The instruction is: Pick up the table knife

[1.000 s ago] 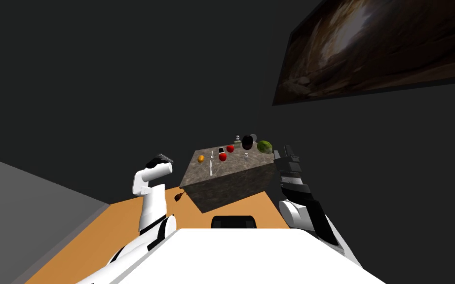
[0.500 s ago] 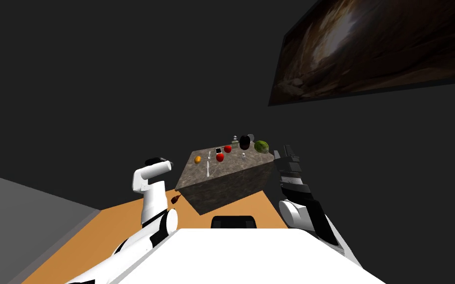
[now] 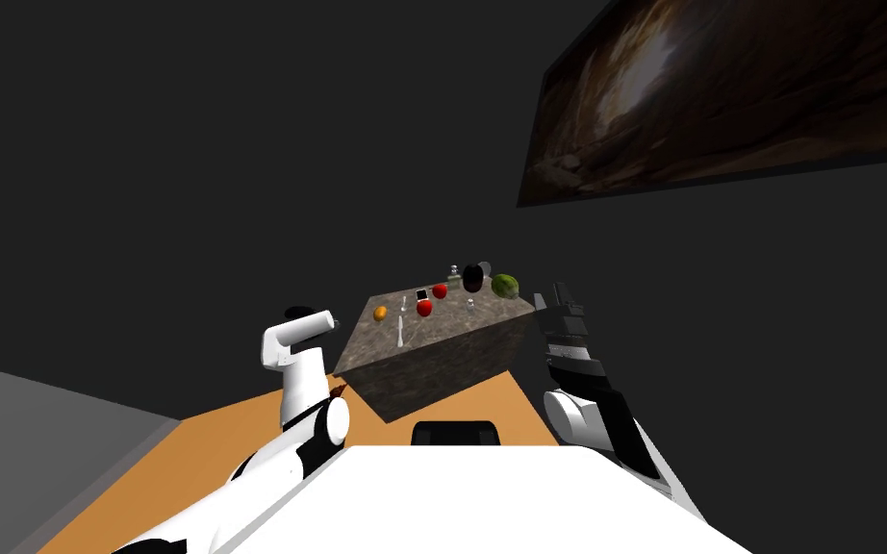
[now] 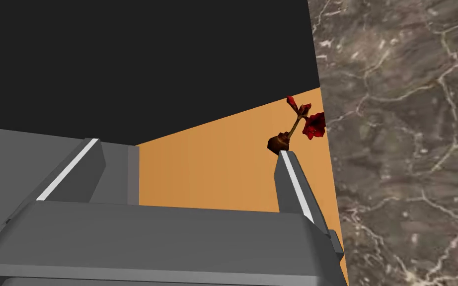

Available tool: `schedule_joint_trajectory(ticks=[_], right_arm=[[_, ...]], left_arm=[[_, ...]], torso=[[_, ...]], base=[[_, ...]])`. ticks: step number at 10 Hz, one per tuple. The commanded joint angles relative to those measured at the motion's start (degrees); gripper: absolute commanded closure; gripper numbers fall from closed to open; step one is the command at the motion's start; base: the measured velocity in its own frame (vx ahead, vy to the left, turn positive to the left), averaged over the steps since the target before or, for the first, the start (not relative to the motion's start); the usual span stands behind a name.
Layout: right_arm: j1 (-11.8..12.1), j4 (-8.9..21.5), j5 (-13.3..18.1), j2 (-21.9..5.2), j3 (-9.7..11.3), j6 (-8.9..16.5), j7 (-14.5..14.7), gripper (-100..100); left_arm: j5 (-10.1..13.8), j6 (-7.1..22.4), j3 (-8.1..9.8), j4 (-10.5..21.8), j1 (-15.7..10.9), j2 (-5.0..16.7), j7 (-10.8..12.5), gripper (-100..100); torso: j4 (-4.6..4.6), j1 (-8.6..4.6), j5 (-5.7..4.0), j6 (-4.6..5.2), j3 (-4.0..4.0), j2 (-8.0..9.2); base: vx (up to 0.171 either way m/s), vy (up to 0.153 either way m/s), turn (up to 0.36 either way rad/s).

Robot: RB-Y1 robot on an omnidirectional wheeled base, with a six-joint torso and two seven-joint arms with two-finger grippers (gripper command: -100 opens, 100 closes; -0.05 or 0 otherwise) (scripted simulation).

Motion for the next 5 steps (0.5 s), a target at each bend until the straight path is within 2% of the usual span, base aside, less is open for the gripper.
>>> schedule_joint_trajectory(ticks=[1,2,3,5], right_arm=[[0.0,0.0,0.0,0.0,0.0,0.0,0.0,0],[0.0,0.0,0.0,0.0,0.0,0.0,0.0,0],[0.0,0.0,0.0,0.0,0.0,0.0,0.0,0],[0.0,0.0,0.0,0.0,0.0,0.0,0.0,0]], left_arm=[[-0.27,2.86,0.53,1.04,-0.91,0.16,1.51,-100],[-0.27,3.67,0.53,1.04,-0.91,0.16,1.51,-100],[-0.61,5.67,1.64,3.37,-2.51,0.57,4.18,-100],[-0.61,7.68,1.64,3.37,-2.51,0.57,4.18,-100]], torso=[[0.0,0.0,0.0,0.0,0.0,0.0],[0.0,0.0,0.0,-0.03,0.0,0.0],[0.0,0.05,0.01,-0.04,0.01,0.02],[0.0,-0.03,-0.01,-0.03,0.0,0.0]], base=[[0.021,-0.036,-0.051],[0.013,-0.021,0.01],[0.019,-0.044,-0.096],[0.016,-0.033,-0.02]])
